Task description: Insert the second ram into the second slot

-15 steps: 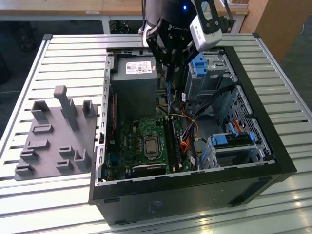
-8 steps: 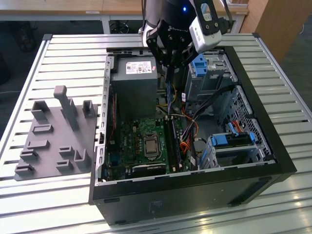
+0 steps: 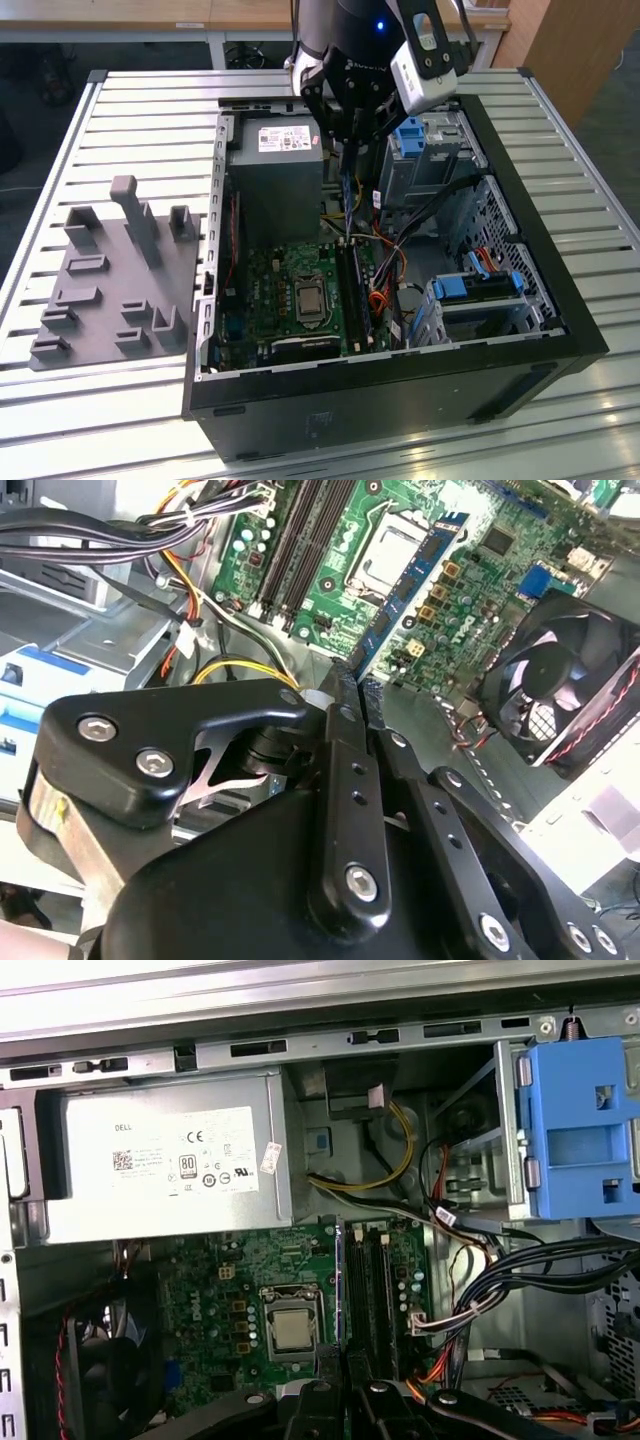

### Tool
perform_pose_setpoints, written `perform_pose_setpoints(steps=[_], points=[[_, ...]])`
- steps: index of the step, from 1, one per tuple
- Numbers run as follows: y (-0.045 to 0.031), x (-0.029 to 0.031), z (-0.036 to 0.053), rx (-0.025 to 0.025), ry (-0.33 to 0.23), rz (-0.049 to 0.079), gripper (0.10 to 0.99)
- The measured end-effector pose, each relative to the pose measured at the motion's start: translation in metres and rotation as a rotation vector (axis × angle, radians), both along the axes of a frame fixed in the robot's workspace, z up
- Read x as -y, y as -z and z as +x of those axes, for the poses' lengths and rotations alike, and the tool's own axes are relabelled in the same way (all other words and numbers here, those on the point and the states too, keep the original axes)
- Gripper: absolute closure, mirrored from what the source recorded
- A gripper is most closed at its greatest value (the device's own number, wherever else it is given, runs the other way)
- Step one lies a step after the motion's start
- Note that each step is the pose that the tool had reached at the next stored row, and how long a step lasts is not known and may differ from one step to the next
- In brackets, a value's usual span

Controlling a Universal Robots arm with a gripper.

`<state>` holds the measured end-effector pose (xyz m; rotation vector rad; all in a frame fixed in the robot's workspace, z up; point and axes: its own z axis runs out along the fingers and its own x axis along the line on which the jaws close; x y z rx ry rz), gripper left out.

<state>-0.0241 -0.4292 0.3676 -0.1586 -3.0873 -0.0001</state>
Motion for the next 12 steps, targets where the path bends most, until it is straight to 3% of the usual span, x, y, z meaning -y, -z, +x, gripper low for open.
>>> perform_pose_setpoints(steps=[12], points=[[0.0058,0.0047,0.0023,0.0000,-0.008,-0.001,0.949]])
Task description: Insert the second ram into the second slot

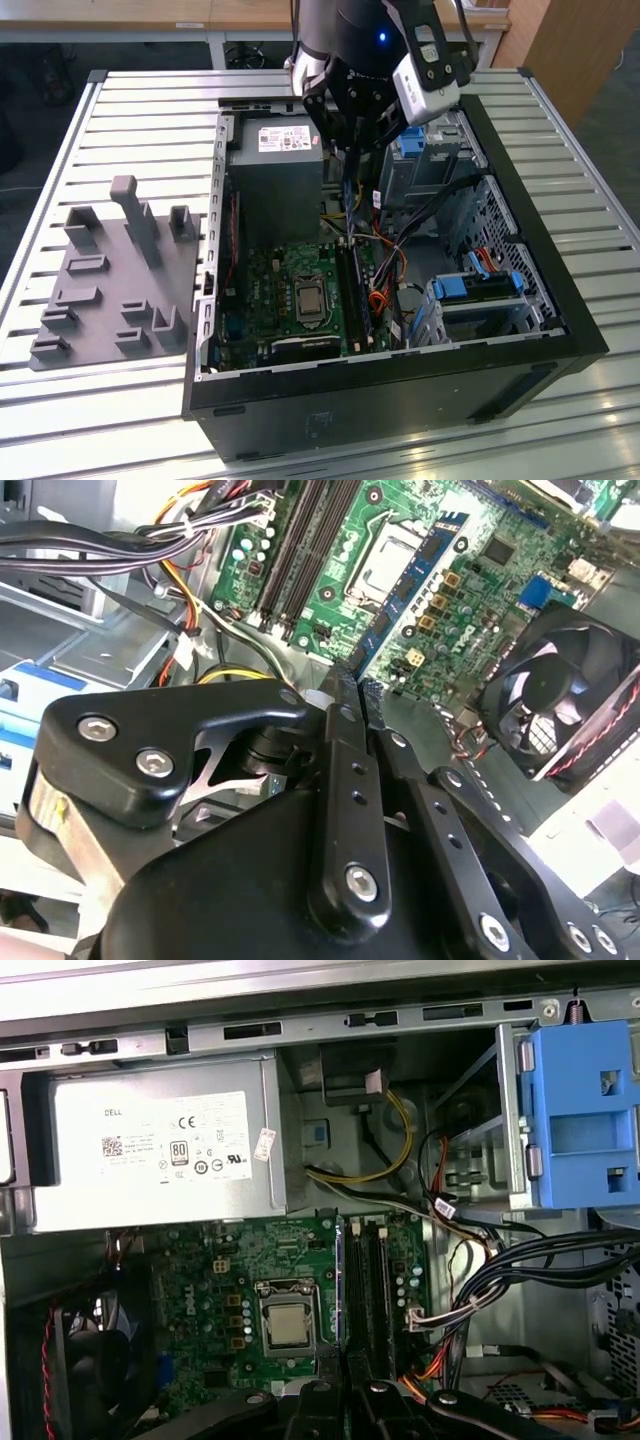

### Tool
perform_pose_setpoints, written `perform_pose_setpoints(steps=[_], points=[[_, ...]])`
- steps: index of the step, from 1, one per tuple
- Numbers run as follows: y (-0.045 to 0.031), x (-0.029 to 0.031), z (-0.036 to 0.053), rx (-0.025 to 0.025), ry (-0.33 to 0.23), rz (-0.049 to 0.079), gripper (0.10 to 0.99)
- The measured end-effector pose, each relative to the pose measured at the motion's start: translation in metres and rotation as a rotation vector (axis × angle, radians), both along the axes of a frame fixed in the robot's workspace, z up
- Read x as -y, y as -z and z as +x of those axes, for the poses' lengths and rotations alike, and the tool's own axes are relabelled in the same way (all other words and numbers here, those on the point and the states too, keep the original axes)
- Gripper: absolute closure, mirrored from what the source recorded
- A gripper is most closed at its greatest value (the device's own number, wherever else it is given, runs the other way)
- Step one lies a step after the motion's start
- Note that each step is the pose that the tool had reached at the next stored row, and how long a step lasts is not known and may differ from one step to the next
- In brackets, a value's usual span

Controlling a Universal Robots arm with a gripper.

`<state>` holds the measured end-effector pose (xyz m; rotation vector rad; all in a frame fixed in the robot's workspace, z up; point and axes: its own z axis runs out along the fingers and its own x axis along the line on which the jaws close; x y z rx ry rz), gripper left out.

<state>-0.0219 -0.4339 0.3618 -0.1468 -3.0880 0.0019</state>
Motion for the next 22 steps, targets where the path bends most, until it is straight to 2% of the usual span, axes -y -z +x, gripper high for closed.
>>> perform_pose_setpoints(steps=[6,13,22], points=[[0.0049,0.0009,0.0011,0.0001,-0.036,0.000,0.949],[0.0089,0.0010,0.0011,0.0000,-0.039,0.000,0.949],[0.0099,0.0010,0.0011,0.0000,-0.039,0.000,0.949]])
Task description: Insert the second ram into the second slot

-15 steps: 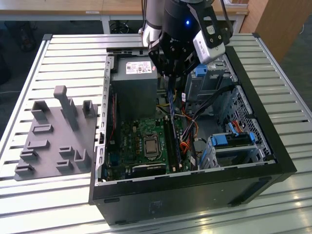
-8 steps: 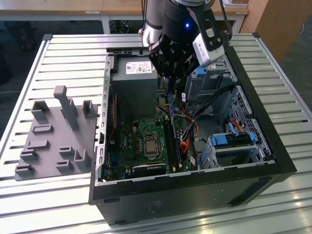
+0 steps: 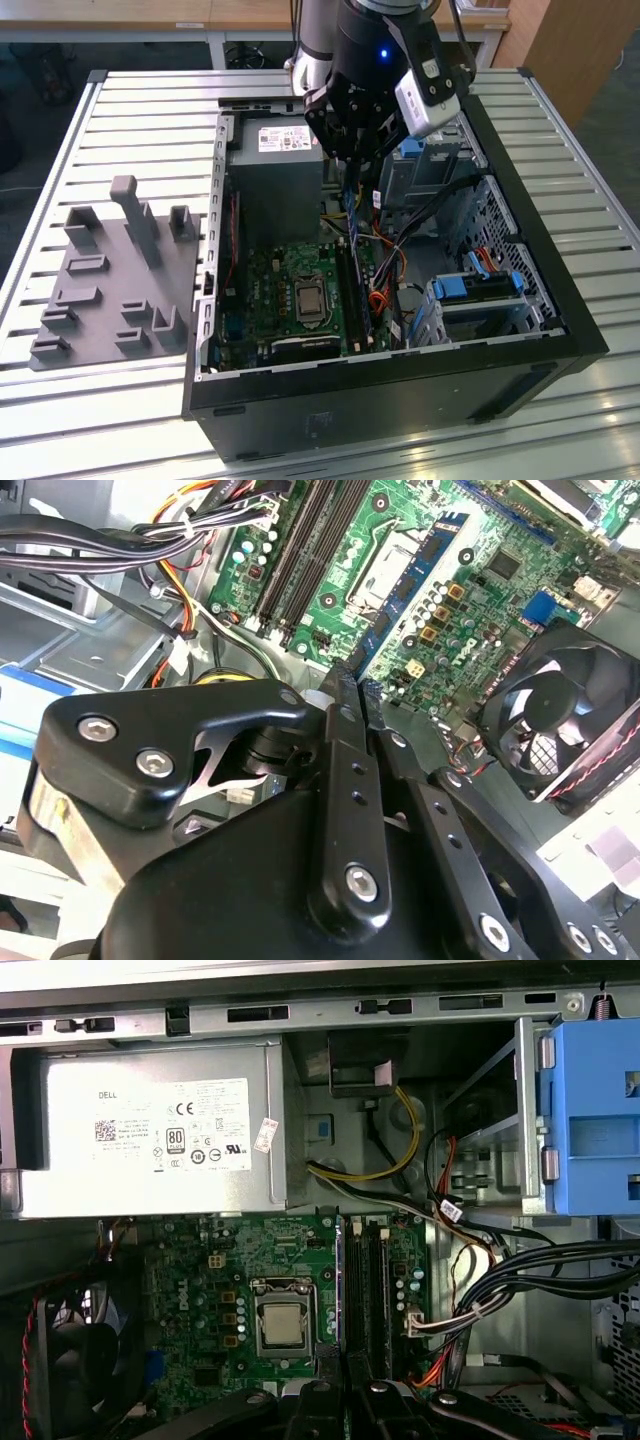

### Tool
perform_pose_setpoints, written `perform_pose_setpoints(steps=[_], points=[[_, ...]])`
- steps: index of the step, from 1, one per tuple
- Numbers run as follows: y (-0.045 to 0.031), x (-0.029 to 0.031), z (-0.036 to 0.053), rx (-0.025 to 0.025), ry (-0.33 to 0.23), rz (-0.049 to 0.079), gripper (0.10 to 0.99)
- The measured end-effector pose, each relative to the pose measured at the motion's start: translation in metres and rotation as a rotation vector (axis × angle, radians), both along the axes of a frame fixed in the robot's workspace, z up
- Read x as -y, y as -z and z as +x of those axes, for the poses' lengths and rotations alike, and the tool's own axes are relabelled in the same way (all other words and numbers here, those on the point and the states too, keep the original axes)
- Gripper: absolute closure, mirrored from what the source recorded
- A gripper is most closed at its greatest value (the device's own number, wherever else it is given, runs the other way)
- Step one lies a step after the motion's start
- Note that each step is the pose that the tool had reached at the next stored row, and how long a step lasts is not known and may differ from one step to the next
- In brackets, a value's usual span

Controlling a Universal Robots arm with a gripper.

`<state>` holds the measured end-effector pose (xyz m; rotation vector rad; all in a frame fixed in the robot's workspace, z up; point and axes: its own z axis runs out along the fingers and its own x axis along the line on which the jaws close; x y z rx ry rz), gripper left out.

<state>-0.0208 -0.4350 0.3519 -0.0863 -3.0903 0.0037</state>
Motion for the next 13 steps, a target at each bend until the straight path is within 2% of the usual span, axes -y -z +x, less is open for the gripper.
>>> perform_pose_setpoints(steps=[13], points=[[0.0103,0.0030,0.0002,0.0000,-0.008,0.000,0.949]])
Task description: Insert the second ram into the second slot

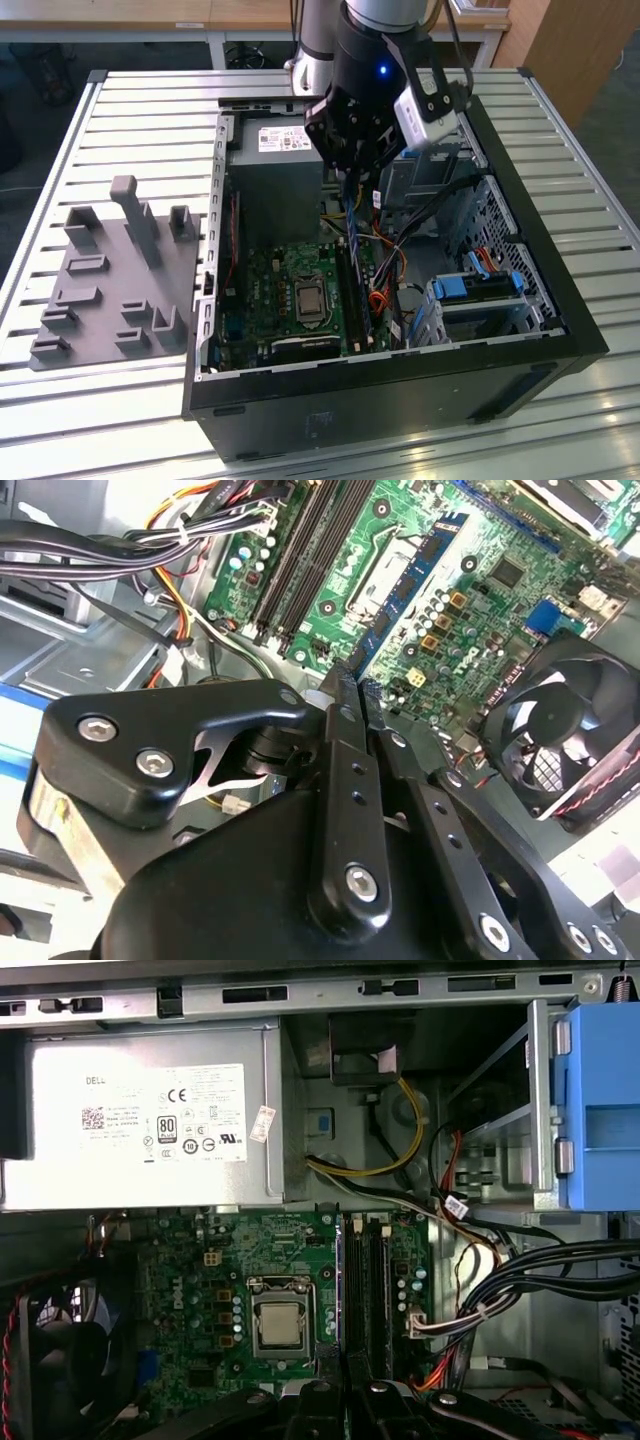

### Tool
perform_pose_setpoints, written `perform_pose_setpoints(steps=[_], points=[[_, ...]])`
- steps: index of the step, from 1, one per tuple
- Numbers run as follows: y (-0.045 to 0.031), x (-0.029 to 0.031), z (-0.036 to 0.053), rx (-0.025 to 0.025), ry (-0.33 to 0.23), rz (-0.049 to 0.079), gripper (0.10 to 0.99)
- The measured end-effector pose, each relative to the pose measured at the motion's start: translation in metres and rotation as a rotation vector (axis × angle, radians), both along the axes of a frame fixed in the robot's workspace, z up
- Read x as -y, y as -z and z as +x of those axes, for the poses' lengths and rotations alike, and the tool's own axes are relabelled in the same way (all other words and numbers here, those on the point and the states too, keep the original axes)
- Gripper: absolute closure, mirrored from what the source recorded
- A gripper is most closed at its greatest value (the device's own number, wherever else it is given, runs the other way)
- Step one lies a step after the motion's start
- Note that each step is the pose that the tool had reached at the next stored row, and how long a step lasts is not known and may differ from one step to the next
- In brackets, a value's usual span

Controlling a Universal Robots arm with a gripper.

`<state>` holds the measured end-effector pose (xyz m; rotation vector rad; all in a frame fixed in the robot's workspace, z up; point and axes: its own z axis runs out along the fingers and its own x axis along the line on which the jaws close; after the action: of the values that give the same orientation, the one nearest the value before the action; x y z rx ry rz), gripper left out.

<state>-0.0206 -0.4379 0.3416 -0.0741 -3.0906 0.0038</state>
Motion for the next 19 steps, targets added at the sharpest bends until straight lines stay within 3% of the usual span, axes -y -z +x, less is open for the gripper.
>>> perform_pose_setpoints(steps=[19], points=[[0.0053,0.0001,0.0000,0.0000,-0.001,0.000,0.949]])
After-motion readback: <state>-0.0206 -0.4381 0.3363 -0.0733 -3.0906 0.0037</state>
